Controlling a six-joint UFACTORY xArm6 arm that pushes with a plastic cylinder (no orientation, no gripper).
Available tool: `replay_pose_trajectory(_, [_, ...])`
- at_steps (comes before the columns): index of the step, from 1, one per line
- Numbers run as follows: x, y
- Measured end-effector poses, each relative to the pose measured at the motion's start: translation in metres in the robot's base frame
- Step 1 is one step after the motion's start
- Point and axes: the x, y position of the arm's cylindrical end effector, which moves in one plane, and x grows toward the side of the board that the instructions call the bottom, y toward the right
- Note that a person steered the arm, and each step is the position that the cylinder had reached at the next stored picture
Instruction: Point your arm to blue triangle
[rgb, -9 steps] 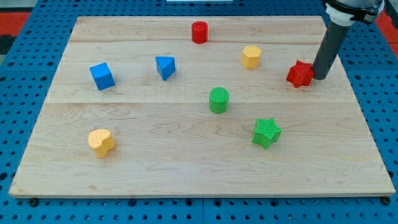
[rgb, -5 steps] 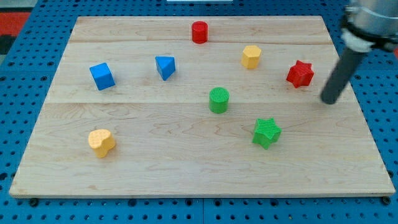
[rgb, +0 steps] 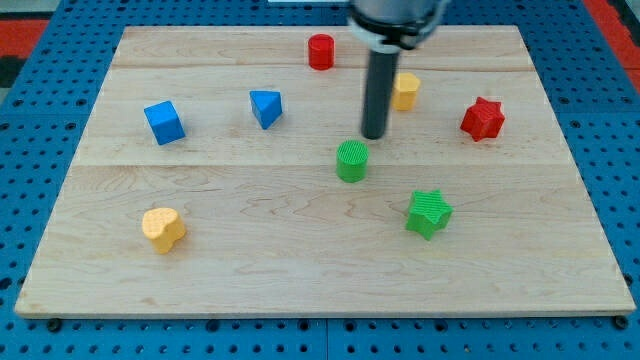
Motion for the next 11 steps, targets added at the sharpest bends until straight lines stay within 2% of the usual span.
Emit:
replay_pose_trajectory(1, [-0.029, -0.009])
replay_pose_trajectory(2, [-0.029, -0.04])
replay_pose_trajectory(5, [-0.021, -0.048])
replay_pose_trajectory(6, [0.015, -0.047])
replay_pose_trajectory(7, [0.053, -0.07])
replay_pose_trajectory(8, [0.067, -0.105])
replay_pose_trajectory(11, [0.065, -0.096])
